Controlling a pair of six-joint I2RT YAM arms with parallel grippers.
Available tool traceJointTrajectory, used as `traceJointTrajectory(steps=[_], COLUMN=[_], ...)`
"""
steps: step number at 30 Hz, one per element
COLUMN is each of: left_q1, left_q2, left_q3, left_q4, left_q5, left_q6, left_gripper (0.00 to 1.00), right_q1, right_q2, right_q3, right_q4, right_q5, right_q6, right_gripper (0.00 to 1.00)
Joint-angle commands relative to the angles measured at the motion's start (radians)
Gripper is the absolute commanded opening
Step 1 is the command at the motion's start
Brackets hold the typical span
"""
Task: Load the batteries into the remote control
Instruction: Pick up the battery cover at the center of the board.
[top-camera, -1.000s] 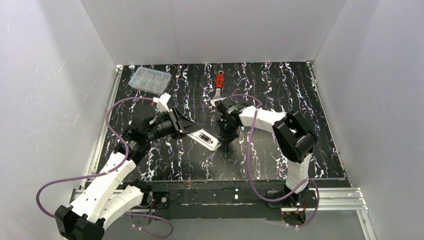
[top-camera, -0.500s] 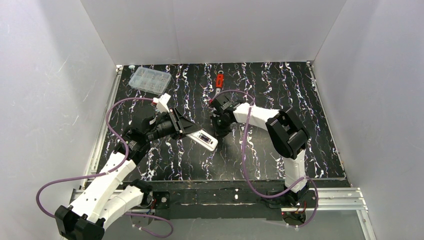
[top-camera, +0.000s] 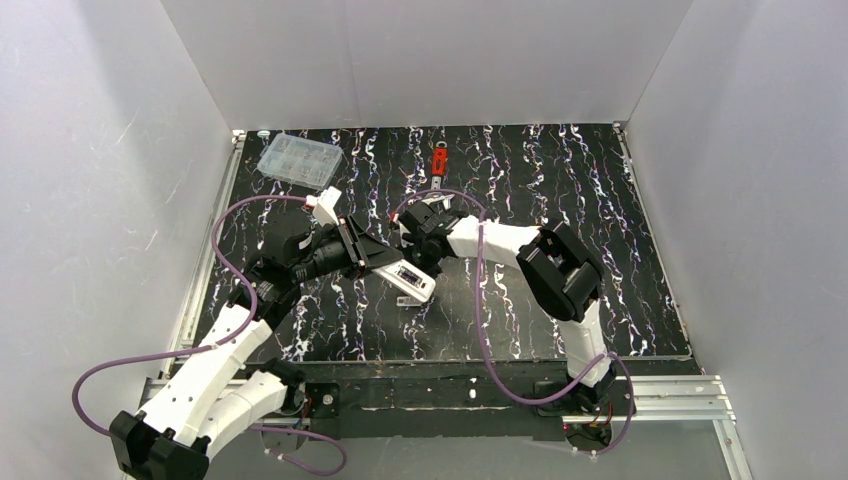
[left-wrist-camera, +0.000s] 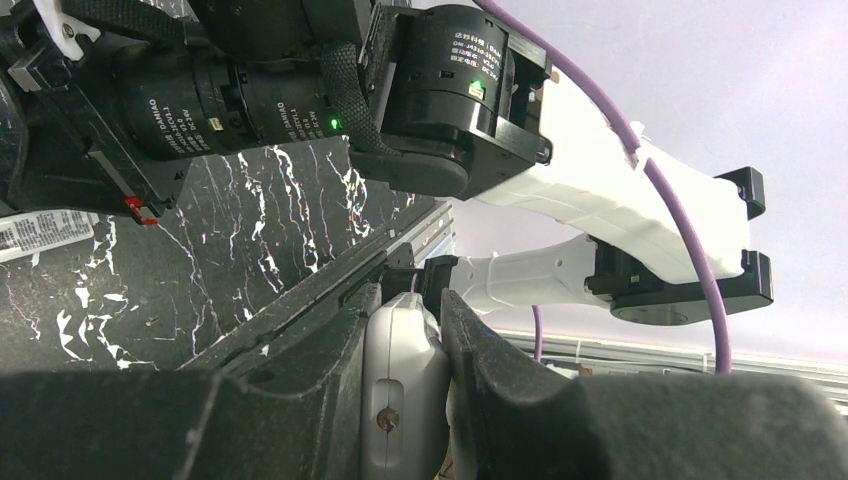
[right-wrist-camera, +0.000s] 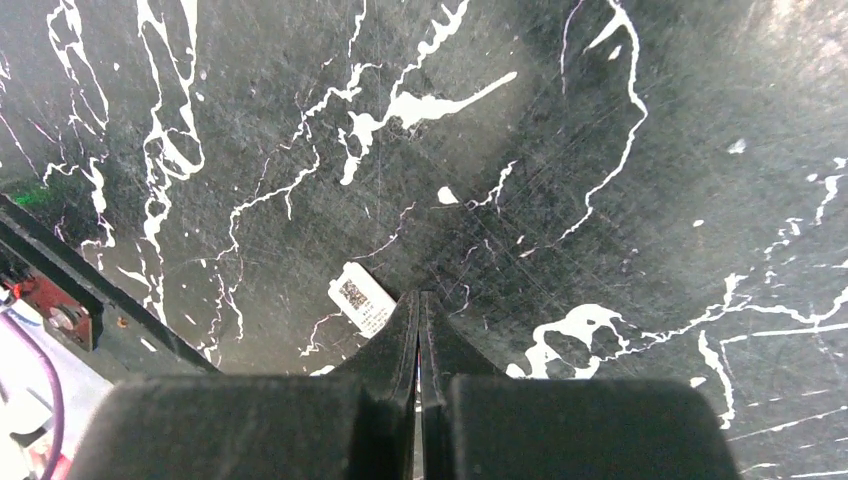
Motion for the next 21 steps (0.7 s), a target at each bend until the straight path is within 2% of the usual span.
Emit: traceJointTrajectory(steps=[1, 5, 9, 15, 18, 21], left_q1=[0.004, 0.004, 0.004, 0.004, 0.004, 0.004], left_q2=[-0.020, -0.014, -0.009, -0.014, -0.012, -0.011], left_q3=[0.040, 0.043, 0.047, 0.045, 0.047, 0.052], left_q4=[0.028, 0.036, 0.037, 0.034, 0.038, 0.039], left_q5=[0.032, 0.041, 0.044, 0.041, 0.042, 0.045], left_q6=[0.010, 0.008, 0.009, 0.011, 0.011, 0.013], left_gripper=[0.00, 0.00, 0.00, 0.00, 0.00, 0.00], right_q1=[-0.005, -0.009, -0.011, -0.011, -0.010, -0.011], right_q2=[-0.065, -0.136, -0.185, -0.257, -0.243, -0.223], right_q3=[-0.028, -0.060, -0.089, -0.178, -0.180, -0.169], right_q4=[0.046, 0.055, 0.066, 0.116, 0.103, 0.099], right_q5=[0.080, 0.143, 0.130, -0.095, -0.218, -0.263], right_q6=[-0.045, -0.093, -0.190, -0.404, -0.484, -0.517], right_gripper=[0.03, 0.15, 0.34, 0.64, 0.70, 0.72])
